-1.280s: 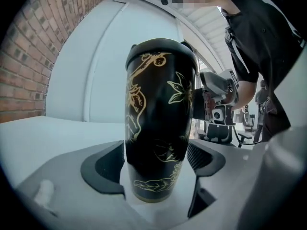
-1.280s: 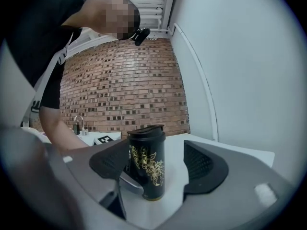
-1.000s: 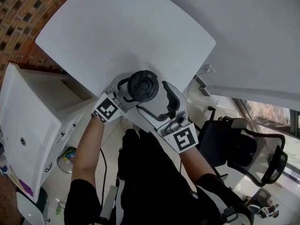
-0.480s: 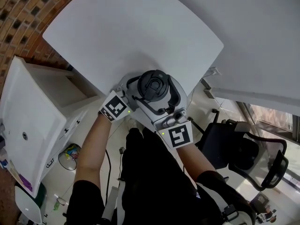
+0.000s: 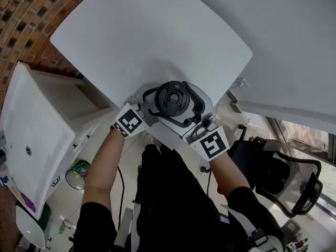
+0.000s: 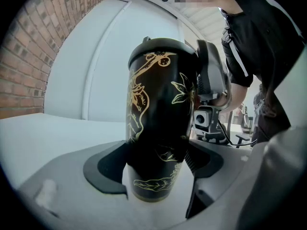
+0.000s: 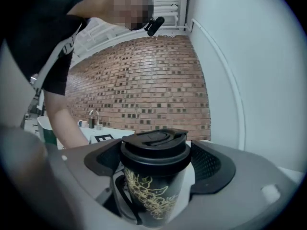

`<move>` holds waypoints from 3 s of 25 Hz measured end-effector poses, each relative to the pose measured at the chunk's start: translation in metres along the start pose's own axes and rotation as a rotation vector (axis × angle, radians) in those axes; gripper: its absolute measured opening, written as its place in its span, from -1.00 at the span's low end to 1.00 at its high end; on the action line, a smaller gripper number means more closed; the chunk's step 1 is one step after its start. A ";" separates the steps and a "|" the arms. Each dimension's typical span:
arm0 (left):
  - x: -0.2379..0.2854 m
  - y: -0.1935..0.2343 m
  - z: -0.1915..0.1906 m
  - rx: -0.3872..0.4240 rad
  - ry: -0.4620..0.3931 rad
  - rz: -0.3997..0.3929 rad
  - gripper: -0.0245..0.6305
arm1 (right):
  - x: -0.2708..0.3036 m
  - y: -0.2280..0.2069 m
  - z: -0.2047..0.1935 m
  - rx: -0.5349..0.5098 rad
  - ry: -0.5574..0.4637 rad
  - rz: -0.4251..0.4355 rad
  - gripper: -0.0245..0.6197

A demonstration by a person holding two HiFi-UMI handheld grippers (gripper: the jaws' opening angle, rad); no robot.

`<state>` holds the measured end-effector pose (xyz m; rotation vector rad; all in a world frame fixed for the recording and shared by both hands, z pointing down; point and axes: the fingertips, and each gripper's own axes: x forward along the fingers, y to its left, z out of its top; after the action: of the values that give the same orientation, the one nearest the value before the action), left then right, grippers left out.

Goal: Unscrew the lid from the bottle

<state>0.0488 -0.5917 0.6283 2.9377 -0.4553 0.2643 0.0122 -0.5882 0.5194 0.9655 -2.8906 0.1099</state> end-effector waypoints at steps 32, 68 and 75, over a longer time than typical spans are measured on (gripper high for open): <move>0.002 -0.002 -0.001 -0.020 0.002 0.007 0.23 | 0.007 0.000 0.009 0.005 -0.075 -0.133 0.57; -0.001 0.001 -0.003 -0.021 0.001 0.033 0.25 | 0.003 0.014 0.039 0.048 -0.047 0.467 0.51; -0.009 0.006 -0.002 -0.028 -0.002 0.160 0.32 | -0.015 -0.001 0.050 0.081 -0.072 0.380 0.51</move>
<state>0.0382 -0.5939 0.6296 2.8779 -0.6893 0.2713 0.0217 -0.5844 0.4681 0.4251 -3.1213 0.2231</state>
